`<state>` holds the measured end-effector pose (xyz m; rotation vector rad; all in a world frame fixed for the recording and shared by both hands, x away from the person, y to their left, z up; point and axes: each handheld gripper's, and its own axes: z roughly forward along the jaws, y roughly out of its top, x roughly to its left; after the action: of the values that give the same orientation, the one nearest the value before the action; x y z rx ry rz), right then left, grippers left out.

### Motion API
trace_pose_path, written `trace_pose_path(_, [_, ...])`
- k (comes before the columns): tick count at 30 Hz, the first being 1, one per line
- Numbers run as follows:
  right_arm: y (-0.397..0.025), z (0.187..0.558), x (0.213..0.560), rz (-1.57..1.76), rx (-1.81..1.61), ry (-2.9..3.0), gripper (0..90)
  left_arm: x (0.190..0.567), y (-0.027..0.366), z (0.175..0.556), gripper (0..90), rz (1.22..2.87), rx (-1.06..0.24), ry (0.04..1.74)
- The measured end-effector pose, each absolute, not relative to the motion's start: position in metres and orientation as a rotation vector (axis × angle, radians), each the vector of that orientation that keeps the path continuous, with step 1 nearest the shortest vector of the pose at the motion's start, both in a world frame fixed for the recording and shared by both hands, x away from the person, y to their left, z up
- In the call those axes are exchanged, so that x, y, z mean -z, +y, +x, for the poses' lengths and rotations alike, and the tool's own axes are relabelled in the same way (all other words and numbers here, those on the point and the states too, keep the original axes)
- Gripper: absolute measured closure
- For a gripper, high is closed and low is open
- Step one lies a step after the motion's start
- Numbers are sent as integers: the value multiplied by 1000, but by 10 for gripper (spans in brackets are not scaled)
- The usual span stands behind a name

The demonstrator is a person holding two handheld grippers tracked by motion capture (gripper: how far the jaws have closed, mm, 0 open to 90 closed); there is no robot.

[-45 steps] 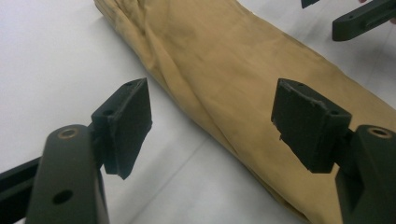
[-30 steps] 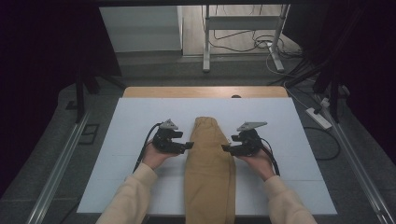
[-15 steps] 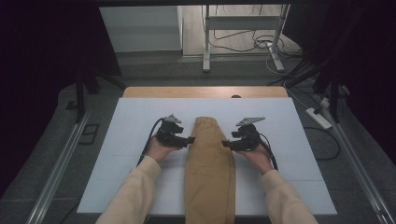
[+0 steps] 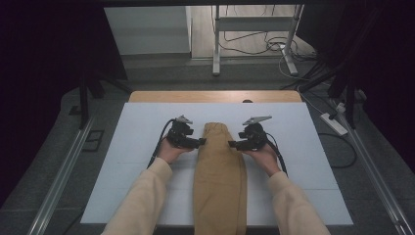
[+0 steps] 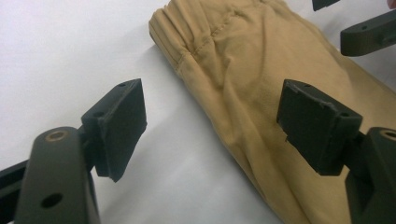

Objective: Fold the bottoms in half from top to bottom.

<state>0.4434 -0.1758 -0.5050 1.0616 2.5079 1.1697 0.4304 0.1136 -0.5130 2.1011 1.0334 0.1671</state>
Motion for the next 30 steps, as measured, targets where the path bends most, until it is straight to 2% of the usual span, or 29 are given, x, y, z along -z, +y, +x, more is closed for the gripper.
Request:
trace_pose_path(27, [-155, 460, 523, 1068, -1059, 2566, 328, 535, 99, 443, 251, 2153, -127, 1059])
trace_pose_path(30, [-153, 459, 524, 1057, -1064, 2572, 360, 535, 99, 443, 270, 2152, -123, 1062])
